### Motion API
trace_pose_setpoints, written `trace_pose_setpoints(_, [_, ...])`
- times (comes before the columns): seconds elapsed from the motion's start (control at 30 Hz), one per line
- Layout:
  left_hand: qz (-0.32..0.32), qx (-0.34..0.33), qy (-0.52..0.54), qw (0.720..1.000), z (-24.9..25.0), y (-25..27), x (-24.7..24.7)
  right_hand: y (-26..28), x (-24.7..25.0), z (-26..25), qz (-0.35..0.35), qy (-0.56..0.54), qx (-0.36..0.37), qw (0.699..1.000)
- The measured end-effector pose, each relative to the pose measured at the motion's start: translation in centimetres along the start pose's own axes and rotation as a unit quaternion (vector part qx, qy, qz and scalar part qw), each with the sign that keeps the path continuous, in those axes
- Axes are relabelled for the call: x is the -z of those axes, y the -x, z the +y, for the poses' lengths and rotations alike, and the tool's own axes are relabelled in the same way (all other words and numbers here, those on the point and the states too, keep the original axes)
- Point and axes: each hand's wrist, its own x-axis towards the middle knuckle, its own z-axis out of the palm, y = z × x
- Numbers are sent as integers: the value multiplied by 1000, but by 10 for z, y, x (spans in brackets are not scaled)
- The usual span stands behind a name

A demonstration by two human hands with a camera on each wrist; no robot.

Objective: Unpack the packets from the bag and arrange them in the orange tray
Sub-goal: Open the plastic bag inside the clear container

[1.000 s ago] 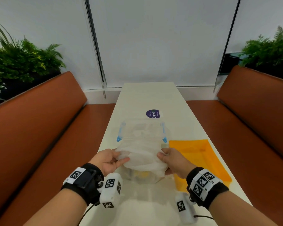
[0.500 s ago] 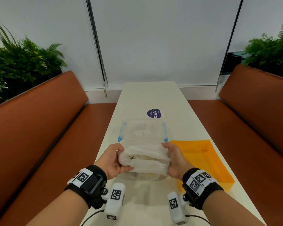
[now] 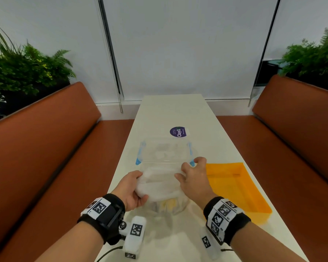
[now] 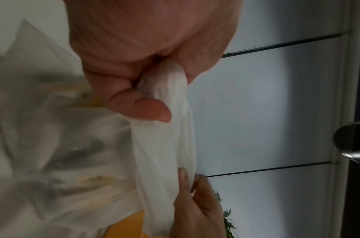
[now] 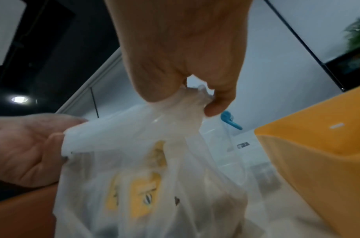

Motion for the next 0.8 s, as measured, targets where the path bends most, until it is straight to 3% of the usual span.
trace_pose_setpoints(0.1, [5,-3,-29,1000,0,1,0,-5,1,-6,-13,147,46,988])
trace_pose_setpoints(0.17, [8,-15,-51,999,-1,3,-1,-11,4,-10,-35,47,-29,998])
trace_pose_setpoints(0.23, [2,-32,-74,997,-3,3,-2,-13,4,-10,-72,-133,-165,975])
trace_pose_setpoints(0.27, [0,-41,-85,996,-5,3,-1,-13,3,-11,-77,-258,-238,933])
trace_pose_setpoints(0.3, [-1,-50,-98,994,-6,2,-2,-11,4,-13,-63,-378,-300,874])
trace_pose_setpoints(0.37, [0,-67,-113,991,-9,0,1,-9,6,-18,-37,-547,-371,750])
trace_pose_setpoints(0.4, [-4,-75,-113,991,-9,-1,2,-9,10,-19,-40,-595,-386,703])
trace_pose_setpoints(0.43, [-14,-86,-111,990,-9,-3,4,-8,17,-20,-51,-631,-398,663])
trace_pose_setpoints(0.5, [-45,-114,-114,986,-5,-4,9,-7,27,-23,-81,-667,-391,629])
trace_pose_setpoints(0.67, [-100,-184,-234,949,-2,-1,11,-6,22,-22,-103,-569,-340,742])
trace_pose_setpoints(0.73, [-76,-210,-296,928,-4,1,6,-7,22,-24,-136,-510,-316,789])
trace_pose_setpoints(0.8, [-24,-237,-322,916,-5,0,2,-7,19,-22,-146,-396,-255,870])
